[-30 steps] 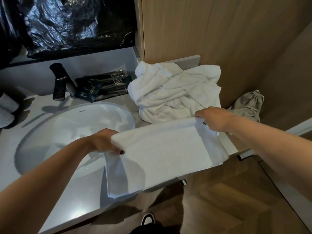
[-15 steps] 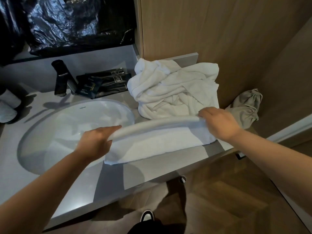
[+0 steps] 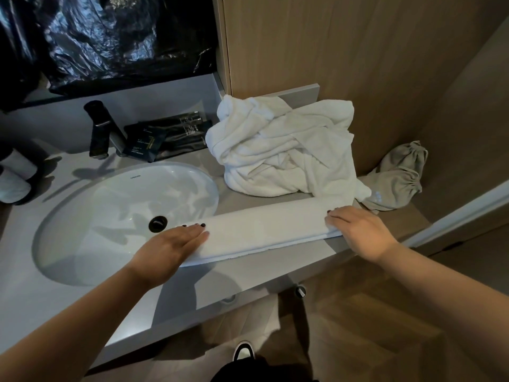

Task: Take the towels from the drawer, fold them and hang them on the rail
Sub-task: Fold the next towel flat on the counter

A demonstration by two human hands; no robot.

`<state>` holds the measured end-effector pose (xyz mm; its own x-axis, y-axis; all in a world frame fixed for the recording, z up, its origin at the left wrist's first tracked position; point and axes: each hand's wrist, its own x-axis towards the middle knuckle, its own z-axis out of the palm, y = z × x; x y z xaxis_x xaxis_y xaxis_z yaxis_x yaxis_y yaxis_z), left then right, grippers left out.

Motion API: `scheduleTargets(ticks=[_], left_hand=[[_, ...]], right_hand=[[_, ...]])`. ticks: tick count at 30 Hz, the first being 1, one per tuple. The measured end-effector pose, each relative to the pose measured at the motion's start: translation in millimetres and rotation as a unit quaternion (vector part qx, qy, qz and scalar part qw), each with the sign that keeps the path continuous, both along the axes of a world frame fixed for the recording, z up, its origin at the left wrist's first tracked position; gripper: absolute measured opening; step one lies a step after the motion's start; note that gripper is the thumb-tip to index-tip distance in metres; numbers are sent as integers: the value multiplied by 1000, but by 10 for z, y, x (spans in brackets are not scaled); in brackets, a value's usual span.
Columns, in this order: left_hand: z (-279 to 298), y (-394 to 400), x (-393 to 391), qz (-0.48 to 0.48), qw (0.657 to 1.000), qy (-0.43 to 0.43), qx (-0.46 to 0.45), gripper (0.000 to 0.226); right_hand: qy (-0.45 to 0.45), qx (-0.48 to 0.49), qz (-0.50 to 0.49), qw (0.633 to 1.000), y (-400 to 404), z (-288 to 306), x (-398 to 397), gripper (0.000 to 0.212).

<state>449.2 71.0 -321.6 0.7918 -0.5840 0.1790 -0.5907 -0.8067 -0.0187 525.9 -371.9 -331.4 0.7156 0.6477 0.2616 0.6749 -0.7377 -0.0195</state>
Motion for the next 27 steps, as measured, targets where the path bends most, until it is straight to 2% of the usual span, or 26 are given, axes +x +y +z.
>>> scheduleTargets(ticks=[3, 5, 7, 9, 14, 17, 20, 21, 24, 25, 27], left_hand=[[-47, -24, 19, 40, 999, 12, -32, 75], [-123, -53, -5, 150, 979, 69, -120, 68], [-194, -41, -23, 289, 917, 140, -237, 60], [-224, -2, -2, 357, 851, 183, -340, 52], [-203, 104, 120, 343, 717, 298, -528, 30], [-190, 201, 155, 315, 666, 362, -571, 26], [-169, 233, 120, 297, 647, 408, -572, 25], [-174, 225, 108, 300, 630, 426, -576, 26], [-155, 181, 122, 370, 534, 452, -612, 25], [-130, 172, 151, 402, 528, 438, -607, 23], [-55, 145, 221, 432, 577, 410, -559, 21]], right_hand=[[-1, 8, -24, 1000, 22, -45, -56, 56], [1, 27, -44, 999, 38, -63, -84, 56], [15, 51, -61, 997, 44, -68, -101, 54], [26, 61, -67, 996, 55, -62, -99, 52], [44, 56, -76, 995, 69, -38, -71, 51], [55, 55, -91, 993, 42, -53, -52, 49], [56, 53, -95, 993, 30, -65, -33, 49], [57, 52, -94, 993, 34, -63, -28, 49], [66, 50, -97, 992, 51, -40, -32, 48], [69, 50, -97, 992, 58, -33, -43, 47], [73, 55, -101, 991, 53, -35, -76, 45]])
